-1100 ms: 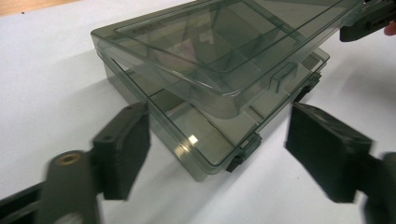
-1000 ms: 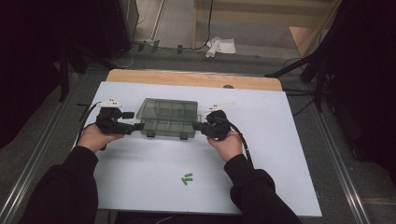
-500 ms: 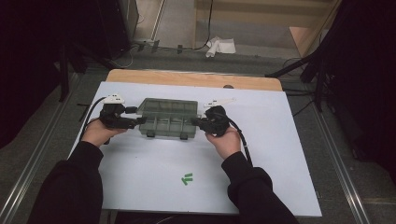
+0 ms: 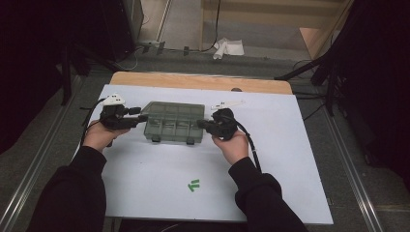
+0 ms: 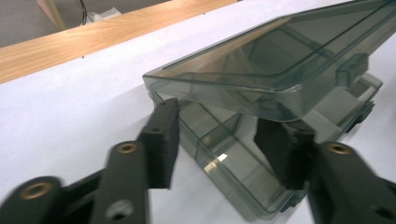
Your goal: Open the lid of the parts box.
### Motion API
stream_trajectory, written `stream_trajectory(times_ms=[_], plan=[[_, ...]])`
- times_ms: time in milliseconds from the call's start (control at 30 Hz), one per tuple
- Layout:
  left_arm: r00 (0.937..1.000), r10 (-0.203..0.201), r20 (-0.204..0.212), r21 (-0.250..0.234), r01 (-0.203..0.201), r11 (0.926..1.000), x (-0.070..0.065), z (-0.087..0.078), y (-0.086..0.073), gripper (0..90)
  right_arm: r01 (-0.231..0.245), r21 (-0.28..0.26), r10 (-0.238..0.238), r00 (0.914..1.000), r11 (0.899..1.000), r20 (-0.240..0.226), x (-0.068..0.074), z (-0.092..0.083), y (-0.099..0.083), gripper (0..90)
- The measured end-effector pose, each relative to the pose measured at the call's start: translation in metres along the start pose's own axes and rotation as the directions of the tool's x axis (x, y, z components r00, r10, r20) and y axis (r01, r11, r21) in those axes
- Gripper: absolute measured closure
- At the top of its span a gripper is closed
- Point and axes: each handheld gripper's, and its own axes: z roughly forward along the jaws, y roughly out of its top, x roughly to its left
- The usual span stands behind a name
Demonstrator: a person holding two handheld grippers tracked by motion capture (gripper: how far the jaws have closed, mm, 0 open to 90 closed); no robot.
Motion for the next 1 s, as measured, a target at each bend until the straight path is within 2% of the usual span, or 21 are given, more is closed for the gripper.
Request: stream_trajectory(times_ms=[33, 100, 167, 300, 400, 500, 1000], plan=[[0.9999, -0.016, 0.006, 0.006, 0.016, 0.9999, -0.001, 0.001, 0.001, 54.6, -0.001, -0.004, 0.001, 1.0, 1.0, -0.001, 0.0, -0.002, 0.001, 90.0], [0.9995, -0.03, 0.013, 0.005, 0.03, 0.9995, -0.001, 0.002, 0.001, 55.0, 0.001, -0.008, -0.001, 1.0, 1.0, 0.0, 0.0, -0.003, 0.002, 90.0], [0.999, -0.046, 0.003, -0.003, 0.046, 0.999, 0.0, 0.002, 0.002, 57.9, -0.002, -0.013, 0.002, 1.0, 1.0, -0.001, -0.001, -0.004, 0.002, 90.0], [0.9991, -0.041, -0.006, -0.025, 0.041, 0.9988, -0.001, 0.001, 0.003, 58.0, -0.008, -0.018, 0.008, 1.0, 1.0, -0.001, -0.002, -0.004, 0.004, 90.0], [0.9996, -0.02, -0.018, -0.039, 0.019, 0.9991, -0.002, 0.002, 0.004, 58.0, -0.011, -0.024, 0.011, 0.9999, 1.0, 0.004, -0.002, -0.003, 0.005, 90.0], [0.9993, -0.015, -0.033, -0.04, 0.014, 0.9991, -0.002, 0.004, 0.004, 58.0, -0.007, -0.023, 0.007, 0.9999, 1.0, 0.013, -0.003, -0.002, 0.006, 90.0], [0.9994, -0.033, -0.008, -0.072, 0.032, 0.9969, 0.004, 0.007, 0.01, 57.9, 0.002, -0.025, -0.001, 0.999, 1.0, 0.044, -0.005, 0.0, 0.012, 90.0]])
